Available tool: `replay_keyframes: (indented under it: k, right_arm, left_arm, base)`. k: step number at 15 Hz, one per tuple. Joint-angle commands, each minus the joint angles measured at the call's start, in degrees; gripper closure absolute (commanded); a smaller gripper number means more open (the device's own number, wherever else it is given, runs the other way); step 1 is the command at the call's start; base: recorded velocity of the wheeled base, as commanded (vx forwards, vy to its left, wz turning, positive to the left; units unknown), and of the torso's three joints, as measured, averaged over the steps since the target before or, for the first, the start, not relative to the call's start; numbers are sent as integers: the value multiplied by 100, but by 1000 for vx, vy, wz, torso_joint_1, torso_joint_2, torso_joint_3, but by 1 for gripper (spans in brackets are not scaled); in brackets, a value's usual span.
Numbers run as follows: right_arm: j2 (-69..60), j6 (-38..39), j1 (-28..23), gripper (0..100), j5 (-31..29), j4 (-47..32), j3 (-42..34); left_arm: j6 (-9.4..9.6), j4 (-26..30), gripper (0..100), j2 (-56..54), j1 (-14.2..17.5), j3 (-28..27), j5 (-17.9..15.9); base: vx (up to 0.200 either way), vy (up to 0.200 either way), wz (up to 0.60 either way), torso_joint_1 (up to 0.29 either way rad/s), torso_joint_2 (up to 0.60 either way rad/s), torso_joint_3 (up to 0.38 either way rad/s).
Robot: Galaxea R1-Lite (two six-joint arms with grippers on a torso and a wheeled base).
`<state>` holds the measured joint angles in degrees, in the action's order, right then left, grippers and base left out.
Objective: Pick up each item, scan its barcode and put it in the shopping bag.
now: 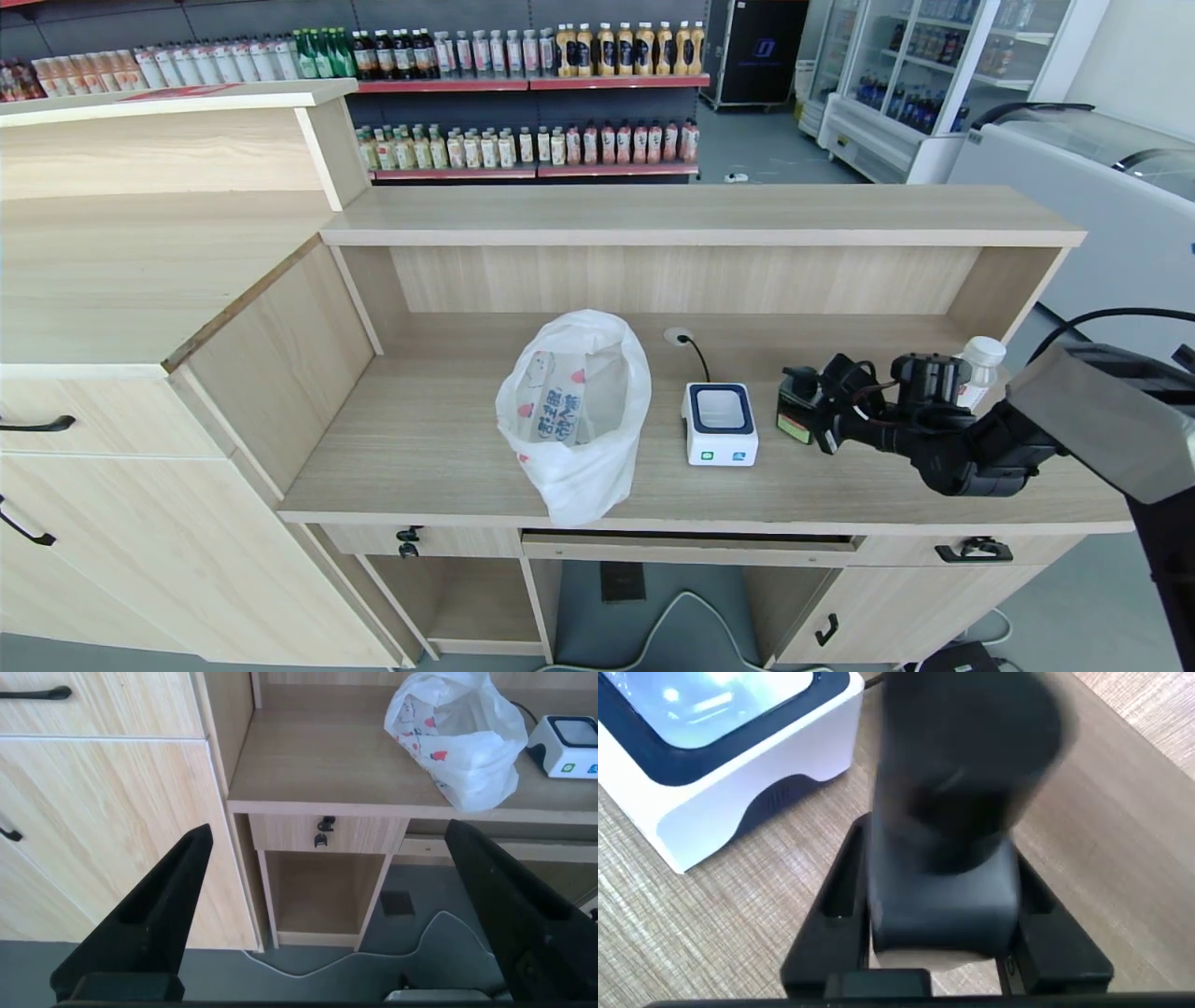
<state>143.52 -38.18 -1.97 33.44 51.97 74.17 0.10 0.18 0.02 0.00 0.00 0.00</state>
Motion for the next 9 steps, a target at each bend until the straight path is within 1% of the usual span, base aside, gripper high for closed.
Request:
replay_keyframes:
  k: [1, 3, 4, 6, 7, 8, 9]
  right_arm:
    - [-219, -5, -5, 100, -4, -3, -16]
    - [-456, -58, -13, 100, -30, 33, -34]
    - [-650, -137, -31, 100, -22, 68, -157]
    - [-1177, -497, -180, 100, -39, 59, -684]
    - [-1705, -752, -268, 100, -13, 68, -1168]
    - [-2162, -928, -347, 100, 22, 77, -1475]
    - [-2821, -1200, -444, 100, 233, 59, -1871]
  left_arm:
    - [-1, -1, 0, -2, 0, 0, 0]
    - [-1, -1, 0, -2, 0, 0, 0]
    - [-1, -1, 0, -2, 0, 0, 0]
    - [-1, -1, 0, -2, 0, 0, 0]
    - [-1, -1, 0, -2, 0, 0, 0]
    - [-1, -1, 0, -2, 0, 0, 0]
    - [-1, -1, 0, -2, 0, 0, 0]
  base:
    - [0, 0, 0, 0, 0, 0]
    - [0, 0, 0, 0, 0, 0]
    - [0, 0, 0, 0, 0, 0]
    - [0, 0, 0, 0, 0, 0]
    - [0, 0, 0, 0, 0, 0]
    - [0, 0, 0, 0, 0, 0]
    - [0, 0, 0, 0, 0, 0]
